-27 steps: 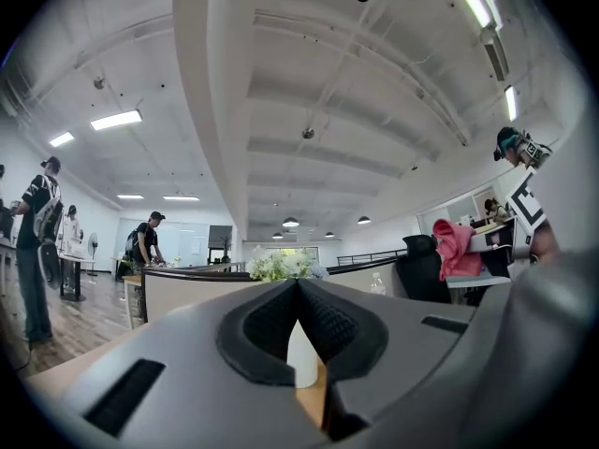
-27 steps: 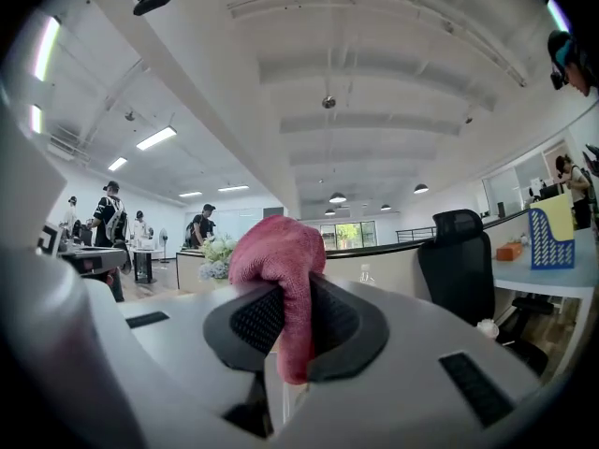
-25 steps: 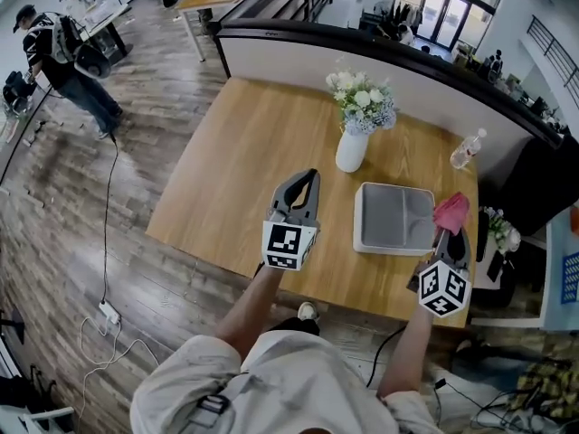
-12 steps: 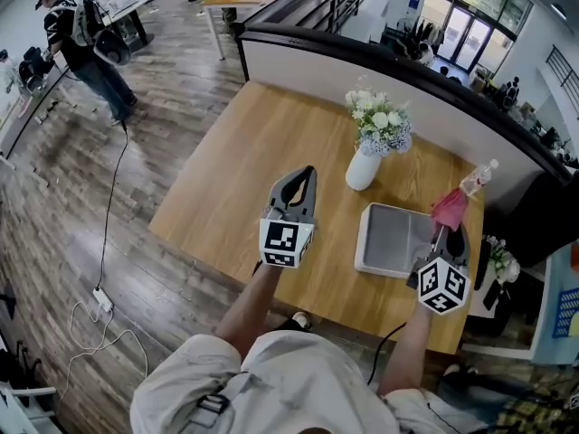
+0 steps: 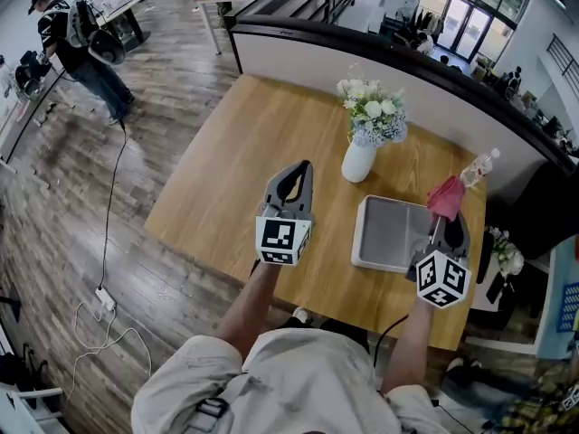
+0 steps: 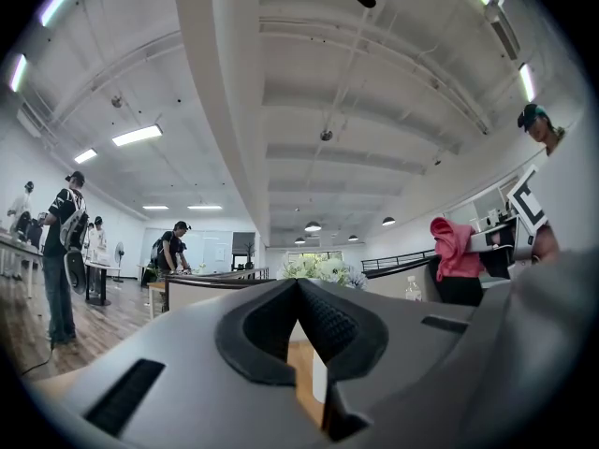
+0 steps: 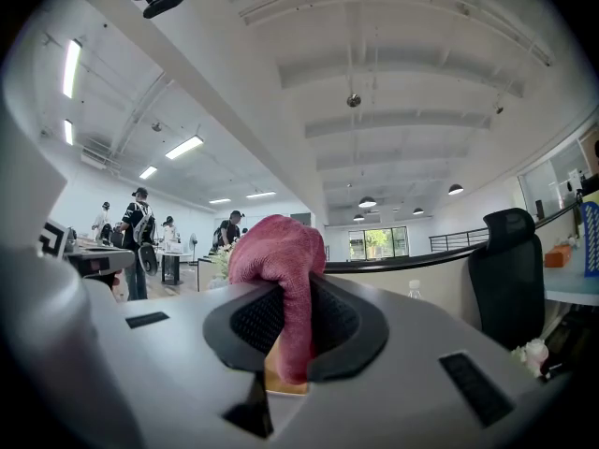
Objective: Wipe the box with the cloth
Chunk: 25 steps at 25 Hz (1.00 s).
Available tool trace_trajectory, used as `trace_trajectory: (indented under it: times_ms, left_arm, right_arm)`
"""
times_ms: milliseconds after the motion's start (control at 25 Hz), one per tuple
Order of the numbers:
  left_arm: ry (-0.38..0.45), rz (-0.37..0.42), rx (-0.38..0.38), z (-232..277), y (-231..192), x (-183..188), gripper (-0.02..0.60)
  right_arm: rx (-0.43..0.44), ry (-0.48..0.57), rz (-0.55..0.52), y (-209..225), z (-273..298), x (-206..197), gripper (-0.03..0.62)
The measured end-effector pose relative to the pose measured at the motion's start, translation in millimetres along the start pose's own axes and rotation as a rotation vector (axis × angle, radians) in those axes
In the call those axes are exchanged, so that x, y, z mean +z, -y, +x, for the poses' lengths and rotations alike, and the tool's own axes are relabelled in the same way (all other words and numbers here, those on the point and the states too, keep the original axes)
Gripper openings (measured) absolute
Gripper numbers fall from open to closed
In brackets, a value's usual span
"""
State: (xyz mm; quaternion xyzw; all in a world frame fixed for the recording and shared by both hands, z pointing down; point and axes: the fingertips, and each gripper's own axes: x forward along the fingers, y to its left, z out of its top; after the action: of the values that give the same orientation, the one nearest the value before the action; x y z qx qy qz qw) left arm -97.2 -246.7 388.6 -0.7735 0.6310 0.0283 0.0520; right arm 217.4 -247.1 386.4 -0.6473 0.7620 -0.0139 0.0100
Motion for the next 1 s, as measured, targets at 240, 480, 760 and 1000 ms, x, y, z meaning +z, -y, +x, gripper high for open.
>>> trace_trajectory:
  times_ms: [240,480,760,1000]
  left_arm:
    - [0.005,0.014,0.002,25.2,16.5,-4.0,0.009]
    - [0.015,0.033,-0.012,57.1,27.1,6.8,0.01]
    - [-0.007,0.03,-0.026,68.0,34.5,-2.8,0.009]
    - [-0.019,0.026,-0.022,64.3,32.1,-7.4,0.01]
  right_arm:
    - [0.015,0.008,0.014,21.8,30.2,0.3,0.063]
    - [0.033,0.018,0.023,35.1,57.0,10.2,0.063]
    - [0.023,-0.009,0.036,46.5,62.3,-3.7,0.063]
    - [0.042,-0.021,0.036,39.8,67.2,-8.8,0.063]
